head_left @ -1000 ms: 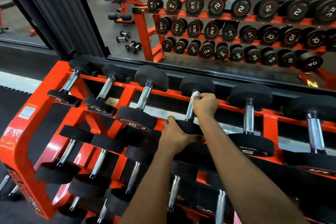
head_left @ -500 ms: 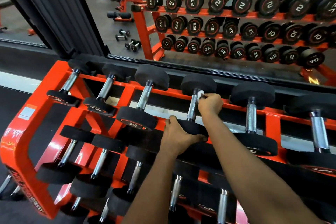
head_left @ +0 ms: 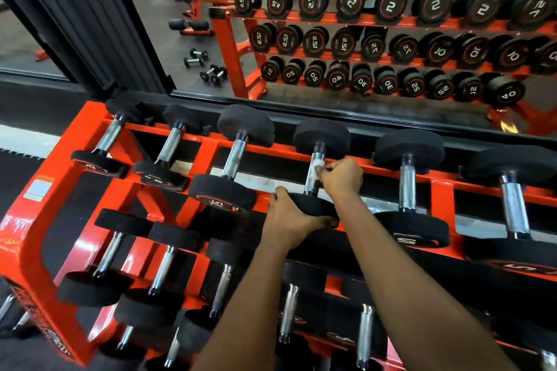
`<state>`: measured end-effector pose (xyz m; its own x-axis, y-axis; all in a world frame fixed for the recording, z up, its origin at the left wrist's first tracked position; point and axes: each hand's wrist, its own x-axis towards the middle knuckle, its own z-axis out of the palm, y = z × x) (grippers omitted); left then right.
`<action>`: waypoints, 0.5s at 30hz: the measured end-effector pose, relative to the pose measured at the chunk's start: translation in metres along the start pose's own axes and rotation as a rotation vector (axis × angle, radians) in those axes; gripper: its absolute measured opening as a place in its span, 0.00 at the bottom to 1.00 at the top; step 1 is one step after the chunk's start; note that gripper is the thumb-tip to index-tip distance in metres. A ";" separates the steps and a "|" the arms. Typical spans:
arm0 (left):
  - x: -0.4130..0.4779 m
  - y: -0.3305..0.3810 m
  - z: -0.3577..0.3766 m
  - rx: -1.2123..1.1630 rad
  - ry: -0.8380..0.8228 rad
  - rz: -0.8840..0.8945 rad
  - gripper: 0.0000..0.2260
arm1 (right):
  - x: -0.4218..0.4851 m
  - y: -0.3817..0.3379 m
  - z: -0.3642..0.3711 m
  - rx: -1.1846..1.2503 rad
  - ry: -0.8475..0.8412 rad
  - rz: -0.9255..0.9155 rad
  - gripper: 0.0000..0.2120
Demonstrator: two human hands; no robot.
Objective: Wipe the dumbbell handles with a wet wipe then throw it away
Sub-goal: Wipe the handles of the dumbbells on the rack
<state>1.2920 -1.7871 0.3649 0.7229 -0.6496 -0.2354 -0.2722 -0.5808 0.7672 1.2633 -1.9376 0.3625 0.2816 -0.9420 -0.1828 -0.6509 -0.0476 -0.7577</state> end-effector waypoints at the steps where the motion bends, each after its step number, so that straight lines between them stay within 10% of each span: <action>1: -0.001 0.000 0.000 0.001 0.001 0.002 0.43 | -0.005 0.007 0.000 -0.071 -0.043 0.015 0.13; 10: -0.002 0.001 0.000 0.027 -0.006 0.003 0.43 | 0.010 0.005 -0.004 0.266 0.048 0.256 0.04; 15: -0.001 0.001 -0.001 0.034 0.000 0.013 0.42 | 0.024 -0.006 0.012 0.773 -0.262 0.332 0.10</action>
<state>1.2922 -1.7865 0.3666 0.7194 -0.6570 -0.2253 -0.3027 -0.5886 0.7496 1.2823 -1.9555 0.3546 0.3771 -0.7562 -0.5347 -0.0955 0.5425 -0.8346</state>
